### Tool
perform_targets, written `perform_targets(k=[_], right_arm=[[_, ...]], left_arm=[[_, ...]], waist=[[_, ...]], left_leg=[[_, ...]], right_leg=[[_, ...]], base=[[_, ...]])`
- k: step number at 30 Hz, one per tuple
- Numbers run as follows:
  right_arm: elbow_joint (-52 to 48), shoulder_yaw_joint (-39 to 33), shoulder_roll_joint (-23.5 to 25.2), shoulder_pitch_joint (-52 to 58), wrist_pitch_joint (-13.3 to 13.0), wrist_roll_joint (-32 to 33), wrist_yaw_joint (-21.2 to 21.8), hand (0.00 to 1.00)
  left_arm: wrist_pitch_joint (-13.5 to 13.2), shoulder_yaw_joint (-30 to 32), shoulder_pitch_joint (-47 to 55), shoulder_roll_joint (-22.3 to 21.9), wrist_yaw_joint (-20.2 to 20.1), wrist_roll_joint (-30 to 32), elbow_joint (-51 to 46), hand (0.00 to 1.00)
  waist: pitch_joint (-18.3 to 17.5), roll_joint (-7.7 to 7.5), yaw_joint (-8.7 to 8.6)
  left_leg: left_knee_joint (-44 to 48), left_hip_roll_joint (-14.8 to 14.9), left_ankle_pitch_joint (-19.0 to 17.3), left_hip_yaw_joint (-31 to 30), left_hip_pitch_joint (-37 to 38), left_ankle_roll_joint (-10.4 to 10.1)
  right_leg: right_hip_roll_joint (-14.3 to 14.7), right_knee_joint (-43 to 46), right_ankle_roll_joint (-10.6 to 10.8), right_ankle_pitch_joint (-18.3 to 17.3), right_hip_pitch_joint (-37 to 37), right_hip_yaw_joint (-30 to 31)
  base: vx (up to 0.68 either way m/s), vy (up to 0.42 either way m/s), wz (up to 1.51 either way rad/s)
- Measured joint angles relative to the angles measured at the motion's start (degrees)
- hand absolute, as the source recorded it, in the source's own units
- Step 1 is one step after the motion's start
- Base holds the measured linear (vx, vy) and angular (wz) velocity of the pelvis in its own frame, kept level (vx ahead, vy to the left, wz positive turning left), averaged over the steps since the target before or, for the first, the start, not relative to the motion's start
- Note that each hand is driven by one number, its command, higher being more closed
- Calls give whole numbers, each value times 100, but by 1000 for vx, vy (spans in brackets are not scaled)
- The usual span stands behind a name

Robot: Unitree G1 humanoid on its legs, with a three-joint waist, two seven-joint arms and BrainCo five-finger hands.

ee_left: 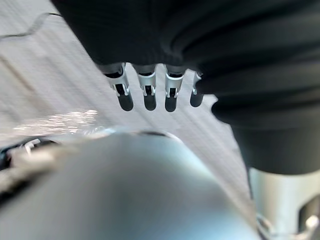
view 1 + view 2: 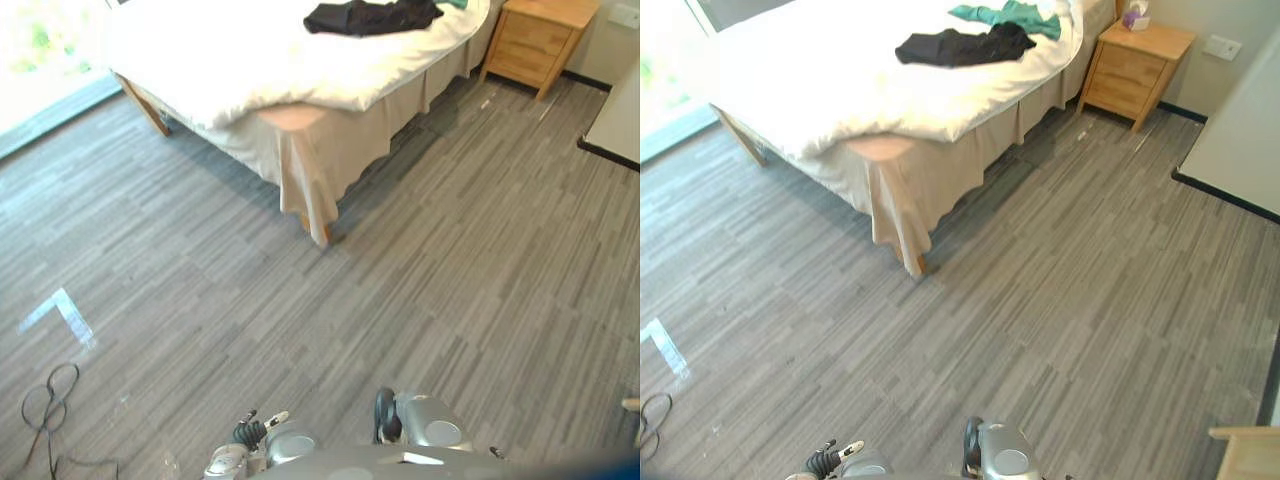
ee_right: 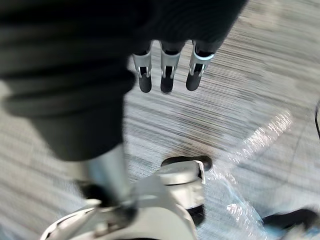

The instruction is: Tidy the bed and pick cloth on bed and put in laundry

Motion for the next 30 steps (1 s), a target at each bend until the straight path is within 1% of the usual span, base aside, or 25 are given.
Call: perform_targets(k=[1,2,3,4,5,7,8,9,10,11,13,14,16,17,18,20,21,22,23,24,25,26,27,29,30], right_arm=[[37,21,-18,-32,27,-110,-2,0],[183,50,-41,-125,65,-202,-2,0],[272,101,-65,-176,81,-283,-3,0],[385,174,-101,-222,109,-328,1,0],[380,187,-82,-204,107,-332,29,0],[343,191,-63,-180,101,-382,36,0],[336,199,-75,-11,26,-403,48,0],[337,207,-122,84,-51,-400,86,0],[368,290,-99,88,-69,-413,115,0],[376,335,-46,84,-140,-387,139,0],[414,347,-35,61,-181,-436,116,0],[413,301,-4,61,-175,-386,46,0],[423,165,23,47,-103,-320,-163,0],[421,82,33,7,-94,-245,-284,0],[422,-77,80,2,-116,-106,-383,0],[402,-106,78,47,-131,-94,-364,0],[266,-106,116,79,-171,-87,-272,0],[215,-120,125,117,-208,-39,-255,0],[162,-161,182,169,-263,100,-231,0],[144,-211,261,196,-326,183,-205,0],[101,-263,309,223,-338,250,-200,0],[86,-269,331,233,-342,264,-199,0],[-1,-283,372,279,-339,351,-198,0],[-6,-276,399,283,-341,358,-199,0],[-10,-264,405,283,-340,354,-195,0]], left_arm=[[-29,15,-8,-3,9,-1,-31,0],[-107,40,-10,-15,42,-17,-102,0],[-158,43,-9,-21,59,-58,-108,0],[-240,44,-34,-18,59,-71,-113,0],[-318,63,-39,6,57,-110,-119,0],[-342,149,-23,10,49,-226,-137,0],[-350,139,15,-20,38,-288,-143,0],[-352,123,34,-43,5,-324,-136,0],[-338,128,37,45,-89,-379,-96,0],[-337,97,18,150,-135,-370,-62,0],[-347,65,3,183,-159,-374,27,0],[-339,39,-20,211,-158,-374,59,0],[-288,25,-53,232,-137,-374,80,0],[-275,-45,-53,281,-141,-366,91,0],[-278,-151,-54,329,-138,-231,140,0],[-290,-270,-45,334,-116,-176,233,0],[-296,-299,-99,343,-114,-188,231,0],[-300,-312,-127,349,-117,-210,233,0],[-304,-375,-203,364,-127,-251,233,0],[-303,-431,-281,370,-146,-315,232,0],[-300,-456,-340,357,-150,-453,226,0],[-299,-456,-353,343,-151,-505,211,0],[-303,-458,-434,255,-157,-566,172,0],[-315,-459,-504,17,-162,-615,130,0],[-326,-454,-522,-79,-167,-595,123,0]], waist=[[12,-26,36],[23,-65,175],[35,-85,248],[67,-136,348],[123,-225,389],[160,-292,435],[122,-258,474],[93,-188,480],[28,-255,449],[-75,-422,439],[-175,-505,492],[-183,-531,491],[-194,-568,491],[-215,-606,482],[-217,-620,433],[-244,-544,325],[-285,-506,276],[-284,-512,252],[-279,-509,226],[-278,-496,202],[-279,-491,184],[-280,-492,166],[-283,-468,151],[-290,-446,140],[-290,-442,133]], left_leg=[[-94,-119,-110,42,-150,68],[-607,-359,-331,209,-399,178],[-980,-476,-407,306,-485,229],[-1841,-728,-417,532,-614,275],[-2765,-966,-233,782,-667,360],[-3746,-1114,232,1071,-652,410],[-4792,-1145,819,1315,-600,411],[-5129,-1120,1187,1387,-613,508],[-5025,-1237,1671,1517,-509,1169],[-4991,-1406,1459,1603,-527,1271],[-4960,-1591,1212,1644,-500,1393],[-4834,-1704,1016,1618,-417,1532],[-4615,-1850,611,1560,-149,1559],[-4595,-1980,417,1438,113,1567],[-4772,-2118,315,1265,588,1543],[-5121,-2185,319,1097,1128,1542],[-5447,-2240,273,805,1499,1465],[-5553,-2244,285,684,1635,1433],[-5647,-2237,276,480,1771,1351],[-5706,-2224,222,299,1864,1254],[-5677,-2155,15,253,1940,1066],[-5624,-2070,-117,385,1959,993],[-5474,-2026,-91,290,1935,958],[-5374,-2054,-107,-113,1964,985],[-5367,-2048,-117,-267,1975,968]], right_leg=[[13,-132,-2,69,158,40],[10,-350,3,129,438,124],[0,-434,17,137,556,201],[-69,-525,92,109,747,313],[-203,-570,252,16,972,320],[-341,-646,423,-89,1244,319],[-401,-876,585,-212,1564,334],[-394,-1017,652,-350,1806,355],[-541,-1083,783,-499,2075,371],[-733,-1036,872,-445,2067,314],[-947,-686,957,-170,1884,295],[-1089,-195,1032,-78,1782,310],[-1379,1245,1274,74,1406,312],[-1586,2678,1447,383,904,354],[-1703,4263,1433,363,330,367],[-1729,5005,1254,243,-163,168],[-1716,5110,1091,148,-693,15],[-1714,5017,1035,98,-886,-54],[-1720,4696,1074,-10,-1090,-199],[-1717,4159,1078,-67,-1265,-302],[-1699,3261,1093,-73,-1372,-326],[-1688,2758,1105,-67,-1371,-314],[-1613,1696,1207,86,-1350,-111],[-1491,1050,1078,392,-1359,470],[-1450,984,1081,440,-1361,624]], base=[[537,-70,-40],[277,-24,-41],[475,-7,-63],[399,55,-65],[506,73,-63],[559,141,-48],[609,215,-46],[539,234,-36],[657,297,-7],[544,256,-1],[498,291,9],[583,370,25],[465,294,23],[475,281,36],[451,251,45],[302,141,59],[248,95,73],[289,77,92],[194,22,95],[268,8,118],[241,-15,106],[435,-87,139],[396,-99,120],[433,-107,135],[476,-149,148]])
